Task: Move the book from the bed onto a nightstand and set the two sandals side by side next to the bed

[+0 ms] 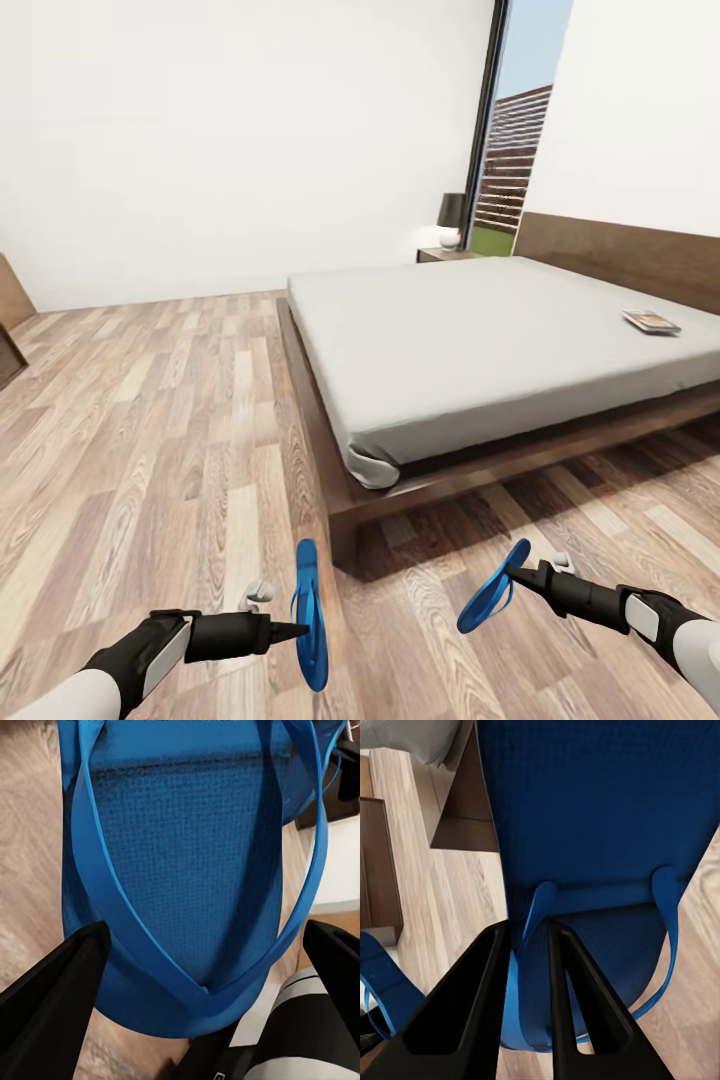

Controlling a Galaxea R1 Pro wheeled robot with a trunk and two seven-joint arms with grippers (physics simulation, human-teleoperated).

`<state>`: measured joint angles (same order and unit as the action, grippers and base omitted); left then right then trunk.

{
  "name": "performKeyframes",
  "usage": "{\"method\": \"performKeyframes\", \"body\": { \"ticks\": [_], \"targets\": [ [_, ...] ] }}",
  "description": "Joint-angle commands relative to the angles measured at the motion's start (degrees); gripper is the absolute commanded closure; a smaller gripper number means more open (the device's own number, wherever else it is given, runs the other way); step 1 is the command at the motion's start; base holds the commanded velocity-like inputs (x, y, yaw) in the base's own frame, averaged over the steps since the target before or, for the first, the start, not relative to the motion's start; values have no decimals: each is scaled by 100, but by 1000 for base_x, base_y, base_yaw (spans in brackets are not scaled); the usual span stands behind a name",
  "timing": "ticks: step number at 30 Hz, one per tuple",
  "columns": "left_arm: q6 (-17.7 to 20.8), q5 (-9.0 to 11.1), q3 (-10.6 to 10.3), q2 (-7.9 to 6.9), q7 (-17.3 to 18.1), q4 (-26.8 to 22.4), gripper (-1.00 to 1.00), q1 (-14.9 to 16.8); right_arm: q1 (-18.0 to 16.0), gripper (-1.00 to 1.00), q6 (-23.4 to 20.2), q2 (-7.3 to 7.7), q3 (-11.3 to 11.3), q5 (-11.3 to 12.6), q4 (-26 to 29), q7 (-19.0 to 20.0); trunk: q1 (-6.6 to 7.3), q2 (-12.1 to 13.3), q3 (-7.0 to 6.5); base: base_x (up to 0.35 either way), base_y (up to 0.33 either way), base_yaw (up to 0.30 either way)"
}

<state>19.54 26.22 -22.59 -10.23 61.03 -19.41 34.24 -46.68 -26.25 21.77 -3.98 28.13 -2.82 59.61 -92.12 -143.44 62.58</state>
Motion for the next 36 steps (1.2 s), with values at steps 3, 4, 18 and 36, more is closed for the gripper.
{"method": "performKeyframes", "body": {
  "ticks": [3,4,18,36],
  "targets": [
    [52,58,-35,-5,9,3,100,4,-9,100,-56,1,-41,75,-17,42,1,-2,5,0,-84,41],
    [35,58,-35,-8,8,7,100,4,-9,100,-56,-1,-41,75,-17,42,1,-2,5,0,-84,19],
    [-55,58,-26,-19,35,59,100,4,-11,100,-56,-6,-50,70,-17,9,1,-2,5,0,-28,3],
    [-41,354,107,-202,16,252,100,4,-15,100,-137,-349,-374,75,407,-2153,1,-2,5,0,0,0]
  ]
}}
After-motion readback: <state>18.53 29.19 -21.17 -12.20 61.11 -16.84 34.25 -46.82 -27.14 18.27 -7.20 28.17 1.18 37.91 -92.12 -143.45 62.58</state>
